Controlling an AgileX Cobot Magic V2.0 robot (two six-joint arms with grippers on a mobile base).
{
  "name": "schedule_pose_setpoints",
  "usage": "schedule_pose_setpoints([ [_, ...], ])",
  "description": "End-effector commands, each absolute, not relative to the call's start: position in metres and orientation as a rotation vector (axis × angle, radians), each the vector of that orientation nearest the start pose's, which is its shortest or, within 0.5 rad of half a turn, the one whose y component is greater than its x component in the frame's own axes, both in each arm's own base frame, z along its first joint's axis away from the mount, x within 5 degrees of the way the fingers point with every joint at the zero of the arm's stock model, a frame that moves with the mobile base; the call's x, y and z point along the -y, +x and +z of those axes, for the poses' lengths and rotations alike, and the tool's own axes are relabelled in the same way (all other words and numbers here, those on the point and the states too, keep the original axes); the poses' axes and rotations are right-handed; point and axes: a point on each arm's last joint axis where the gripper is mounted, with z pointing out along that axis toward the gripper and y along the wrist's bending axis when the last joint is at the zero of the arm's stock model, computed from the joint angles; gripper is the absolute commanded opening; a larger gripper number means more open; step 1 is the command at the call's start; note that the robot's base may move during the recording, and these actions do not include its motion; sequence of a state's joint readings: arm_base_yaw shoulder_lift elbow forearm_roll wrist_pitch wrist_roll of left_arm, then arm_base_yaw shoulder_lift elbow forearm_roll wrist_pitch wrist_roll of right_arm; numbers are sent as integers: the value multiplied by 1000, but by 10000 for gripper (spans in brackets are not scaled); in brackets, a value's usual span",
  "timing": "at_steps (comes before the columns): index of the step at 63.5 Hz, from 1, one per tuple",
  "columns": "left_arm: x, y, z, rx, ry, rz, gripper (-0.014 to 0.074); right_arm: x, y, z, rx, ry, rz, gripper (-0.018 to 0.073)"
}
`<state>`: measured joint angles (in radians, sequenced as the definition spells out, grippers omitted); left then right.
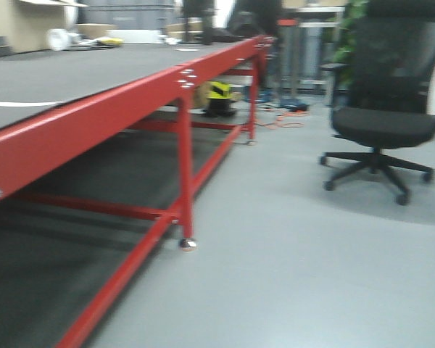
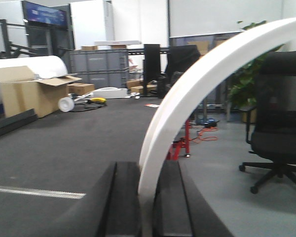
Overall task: Grab PVC pipe and place in blue bin
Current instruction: 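Drive the base away from the table, turning toward the shelves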
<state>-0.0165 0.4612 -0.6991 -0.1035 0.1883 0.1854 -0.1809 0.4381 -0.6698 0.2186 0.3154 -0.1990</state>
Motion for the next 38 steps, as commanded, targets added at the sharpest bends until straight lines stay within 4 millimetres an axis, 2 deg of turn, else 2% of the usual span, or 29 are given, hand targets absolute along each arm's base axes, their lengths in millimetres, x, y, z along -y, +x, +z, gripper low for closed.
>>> schedule_pose_setpoints([
  [1, 3, 85, 400, -1403, 84, 34, -111, 9, 80, 382, -1523, 90, -89, -162],
  [38, 3, 85, 400, -1403, 84, 34, -111, 9, 80, 382, -1523, 90, -89, -162],
])
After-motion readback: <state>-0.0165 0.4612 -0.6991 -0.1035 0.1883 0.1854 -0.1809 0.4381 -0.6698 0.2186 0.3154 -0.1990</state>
